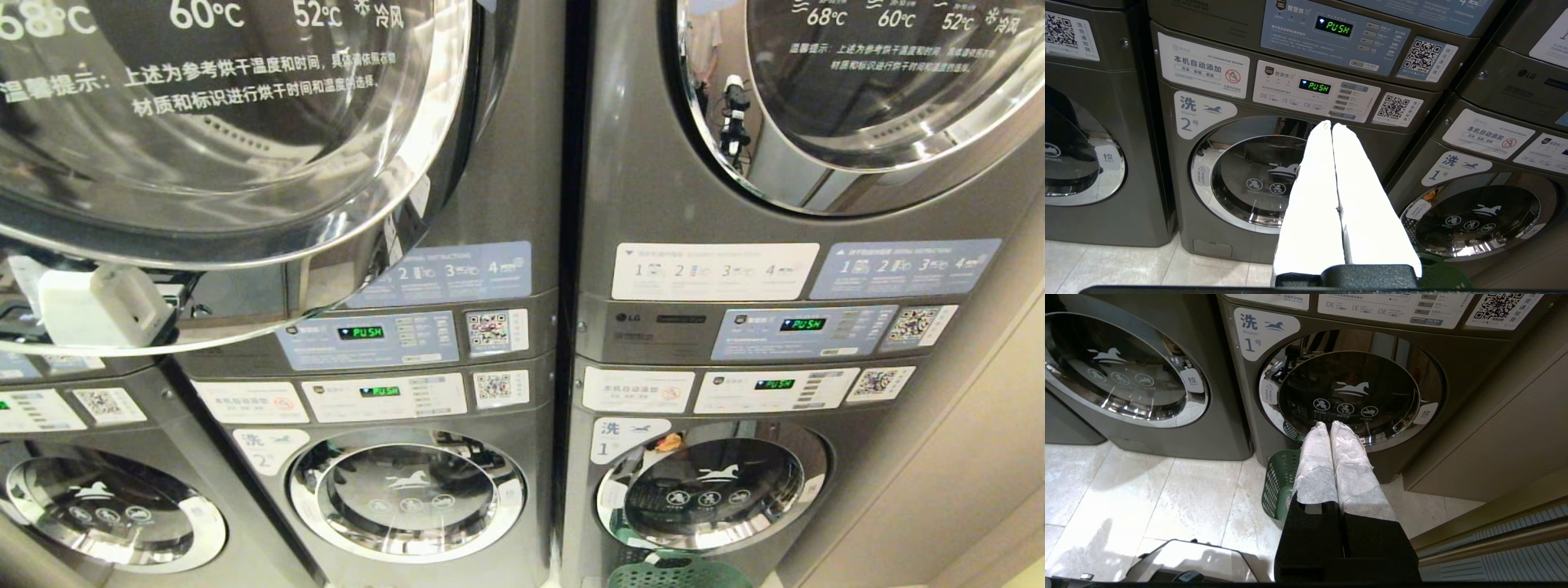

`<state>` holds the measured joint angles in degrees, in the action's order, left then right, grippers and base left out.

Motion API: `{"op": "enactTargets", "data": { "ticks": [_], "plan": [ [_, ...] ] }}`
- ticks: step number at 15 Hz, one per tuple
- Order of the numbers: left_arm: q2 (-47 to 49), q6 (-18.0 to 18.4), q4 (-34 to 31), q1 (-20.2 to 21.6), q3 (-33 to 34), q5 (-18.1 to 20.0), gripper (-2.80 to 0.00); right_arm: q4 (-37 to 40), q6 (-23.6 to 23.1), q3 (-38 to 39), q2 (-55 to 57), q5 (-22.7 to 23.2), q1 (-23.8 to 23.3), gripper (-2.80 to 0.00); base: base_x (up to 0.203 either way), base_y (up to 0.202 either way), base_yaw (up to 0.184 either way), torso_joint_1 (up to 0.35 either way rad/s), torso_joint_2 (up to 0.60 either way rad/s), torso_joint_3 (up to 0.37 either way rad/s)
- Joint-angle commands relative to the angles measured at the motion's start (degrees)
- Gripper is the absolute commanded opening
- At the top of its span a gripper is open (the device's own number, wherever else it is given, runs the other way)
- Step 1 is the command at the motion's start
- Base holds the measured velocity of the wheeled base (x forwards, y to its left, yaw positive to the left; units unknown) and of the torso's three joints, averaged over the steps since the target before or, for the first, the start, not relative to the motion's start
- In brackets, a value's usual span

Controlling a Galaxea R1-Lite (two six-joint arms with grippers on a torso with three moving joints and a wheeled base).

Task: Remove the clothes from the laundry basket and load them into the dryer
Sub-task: Close the dryer

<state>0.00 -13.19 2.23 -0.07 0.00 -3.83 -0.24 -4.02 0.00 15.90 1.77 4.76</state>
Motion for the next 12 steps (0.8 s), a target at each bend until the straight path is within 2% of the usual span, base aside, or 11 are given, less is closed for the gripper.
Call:
{"op": "enactTargets", "data": {
  "ticks": [1, 4, 9, 12],
  "plan": [
    [0.1, -0.1, 0.1, 0.0, 1.8, 0.0, -2.8, -0.1, 0.0, 0.4, -0.2, 0.0, -0.2, -2.8, 0.0, 0.0, 0.0, 0.0, 0.0, 0.0],
    [0.1, -0.1, 0.1, 0.0, 1.8, 0.0, -2.8, 0.0, -0.4, 0.3, -1.7, 0.1, -3.1, -2.8, 0.0, 0.0, 0.0, 0.0, 0.0, 0.0],
    [0.0, -0.1, 0.1, 0.1, 1.8, 0.0, -2.8, 0.1, -1.0, 0.4, -16.1, 0.1, -3.9, -2.8, 0.0, 0.0, 0.0, 0.0, 0.0, 0.0],
    [0.1, -0.1, 0.1, 0.0, 1.8, 0.0, -2.8, 0.1, -1.1, 0.4, -15.8, -0.2, -4.1, -2.8, 0.0, 0.0, 0.0, 0.0, 0.0, 0.0]
  ]
}}
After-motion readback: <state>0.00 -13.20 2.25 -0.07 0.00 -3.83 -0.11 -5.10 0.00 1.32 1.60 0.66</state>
